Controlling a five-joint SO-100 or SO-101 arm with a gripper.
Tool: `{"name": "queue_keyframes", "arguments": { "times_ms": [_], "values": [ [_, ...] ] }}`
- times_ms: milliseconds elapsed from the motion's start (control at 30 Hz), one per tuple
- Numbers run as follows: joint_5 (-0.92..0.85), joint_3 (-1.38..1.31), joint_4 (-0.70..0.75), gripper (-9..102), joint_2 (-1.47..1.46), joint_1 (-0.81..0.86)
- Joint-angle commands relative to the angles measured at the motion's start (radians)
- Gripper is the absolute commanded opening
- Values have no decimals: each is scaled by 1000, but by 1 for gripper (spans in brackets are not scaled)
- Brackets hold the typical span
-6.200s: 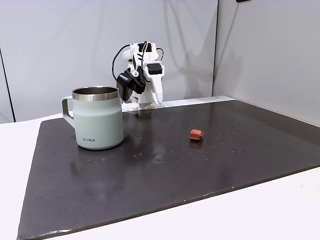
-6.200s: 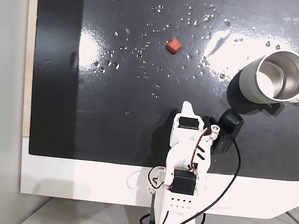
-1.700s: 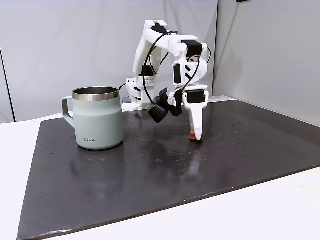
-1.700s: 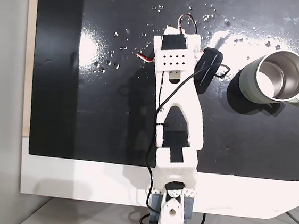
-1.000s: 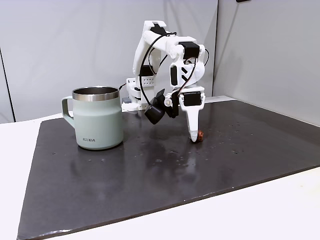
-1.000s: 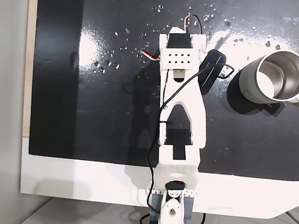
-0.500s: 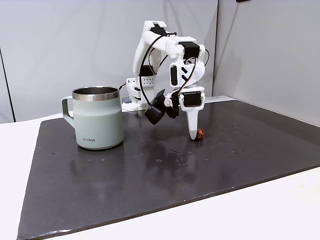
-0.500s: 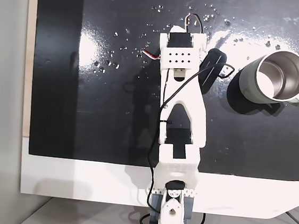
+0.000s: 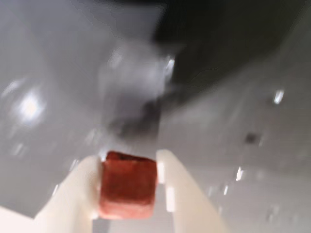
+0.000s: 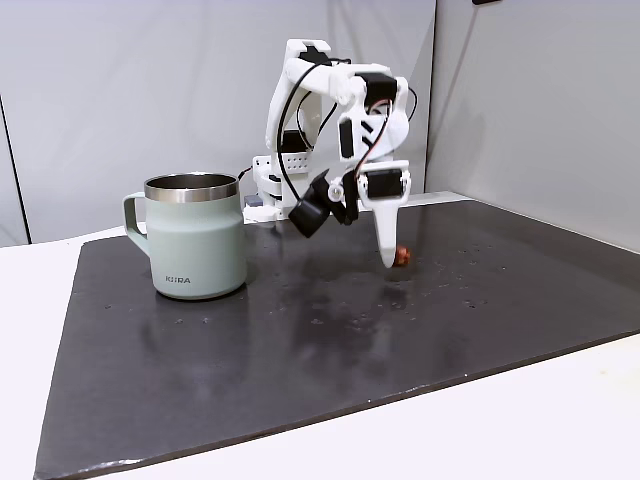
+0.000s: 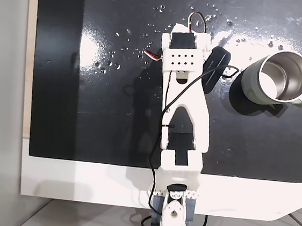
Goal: Grasp a cube and put it in the cup.
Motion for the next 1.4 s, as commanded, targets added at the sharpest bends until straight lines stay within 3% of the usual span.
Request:
{"name": "queue_keyframes", "arguments": {
  "times_ms": [0,567,933,1367],
  "values": [
    [-15,-29,8,2,152,-3],
    [-74,-34,81,1,437,23],
    [-104,-74,247,0,462,316],
    [-342,-153,397,0,546,594]
  ]
}}
